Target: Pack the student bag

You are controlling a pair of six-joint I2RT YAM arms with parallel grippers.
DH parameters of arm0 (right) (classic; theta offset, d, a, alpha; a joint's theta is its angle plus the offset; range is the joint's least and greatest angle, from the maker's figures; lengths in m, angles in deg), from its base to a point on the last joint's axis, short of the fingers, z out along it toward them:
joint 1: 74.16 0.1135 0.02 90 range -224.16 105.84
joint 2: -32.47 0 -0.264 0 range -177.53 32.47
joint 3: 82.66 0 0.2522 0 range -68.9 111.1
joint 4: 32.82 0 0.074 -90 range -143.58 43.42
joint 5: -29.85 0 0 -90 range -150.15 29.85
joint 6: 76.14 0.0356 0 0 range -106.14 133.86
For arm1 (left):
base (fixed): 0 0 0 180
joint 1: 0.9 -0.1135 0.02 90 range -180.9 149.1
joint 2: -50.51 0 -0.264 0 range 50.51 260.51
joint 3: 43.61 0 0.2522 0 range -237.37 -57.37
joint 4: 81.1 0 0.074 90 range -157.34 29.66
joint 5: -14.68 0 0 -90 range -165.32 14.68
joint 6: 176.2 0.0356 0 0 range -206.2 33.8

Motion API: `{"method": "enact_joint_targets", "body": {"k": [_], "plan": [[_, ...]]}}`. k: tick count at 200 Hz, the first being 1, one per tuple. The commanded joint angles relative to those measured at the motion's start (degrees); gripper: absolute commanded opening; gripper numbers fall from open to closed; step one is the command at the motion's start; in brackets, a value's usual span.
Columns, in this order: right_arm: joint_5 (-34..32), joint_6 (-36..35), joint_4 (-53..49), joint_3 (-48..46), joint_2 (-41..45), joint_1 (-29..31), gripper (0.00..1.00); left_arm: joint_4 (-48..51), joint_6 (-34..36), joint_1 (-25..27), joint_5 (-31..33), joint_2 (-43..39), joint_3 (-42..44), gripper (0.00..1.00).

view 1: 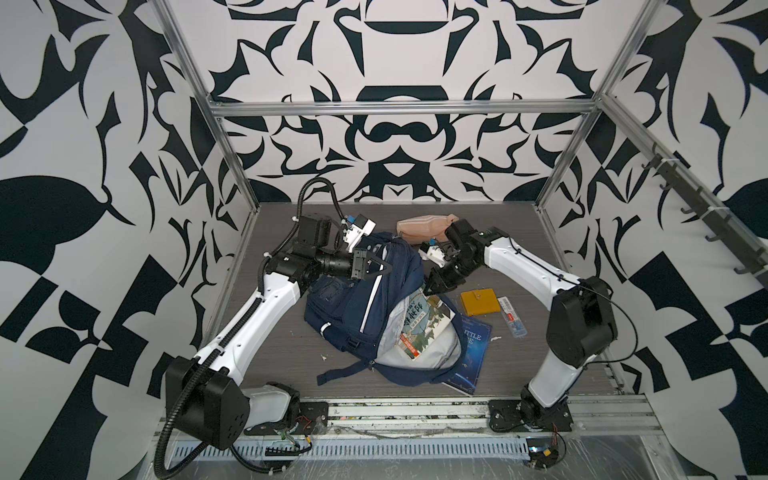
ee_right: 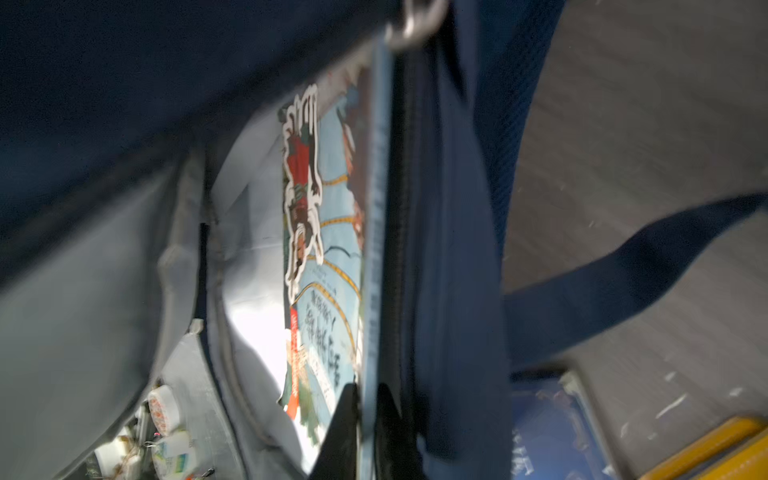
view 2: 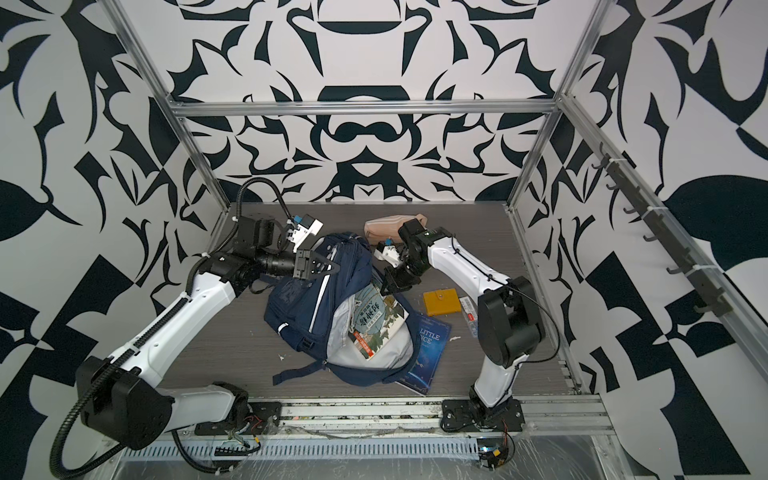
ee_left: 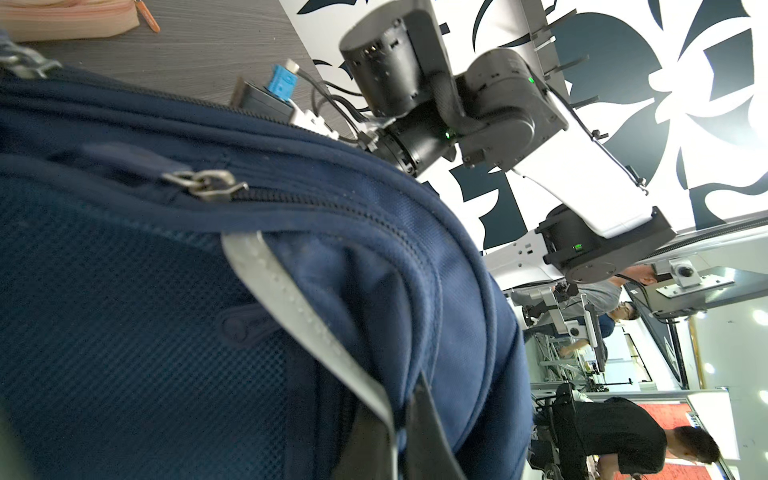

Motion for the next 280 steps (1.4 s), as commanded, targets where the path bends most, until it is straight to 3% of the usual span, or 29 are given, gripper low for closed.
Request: {"method": "enact_joint_targets", "body": {"k": [1, 34, 66, 91, 123, 141, 168, 212, 239, 280], "plan": [[-0.17, -2.48, 3.24, 2.63, 0.45, -0.19, 0.28, -5.56, -0.39, 0.02, -2.01, -3.49, -0.12, 0.00], [-2.41, 1.42, 6.46, 1.34, 2.64, -0.97, 0.53, -8.66, -3.00, 0.02, 1.76, -3.53, 1.58, 0.00], [-9.64, 11.26, 8.58, -4.19, 14.17, -4.56, 0.55, -11.89, -6.40, -0.07, 7.42, -4.21, 3.68, 0.00], [-17.07, 24.13, 7.42, -10.84, 26.53, -6.62, 0.55, -16.21, -10.47, -0.07, 10.66, -3.79, 4.93, 0.00], [-15.96, 41.56, 11.31, -20.49, 39.56, -1.28, 0.59, -20.04, -13.23, -0.07, 11.68, -2.40, 5.21, 0.00], [-16.70, 46.88, 13.62, -25.21, 42.15, 2.24, 0.59, -20.15, -13.28, -0.08, 11.69, -1.88, 5.10, 0.00], [-15.48, 50.41, 20.65, -31.20, 40.48, 4.16, 0.59, -20.69, -13.49, -0.07, 11.55, -1.71, 5.32, 0.00], [-18.37, 49.06, 27.10, -33.55, 32.14, 4.26, 0.61, -22.91, -14.90, -0.09, 10.90, -1.75, 6.64, 0.00], [-18.71, 51.19, 36.25, -36.88, 27.01, 4.25, 0.60, -23.49, -15.31, -0.07, 10.82, -2.27, 7.15, 0.00], [-17.42, 49.94, 42.49, -34.96, 17.06, 4.26, 0.60, -24.11, -15.89, -0.07, 9.45, -2.28, 7.50, 0.00]]}}
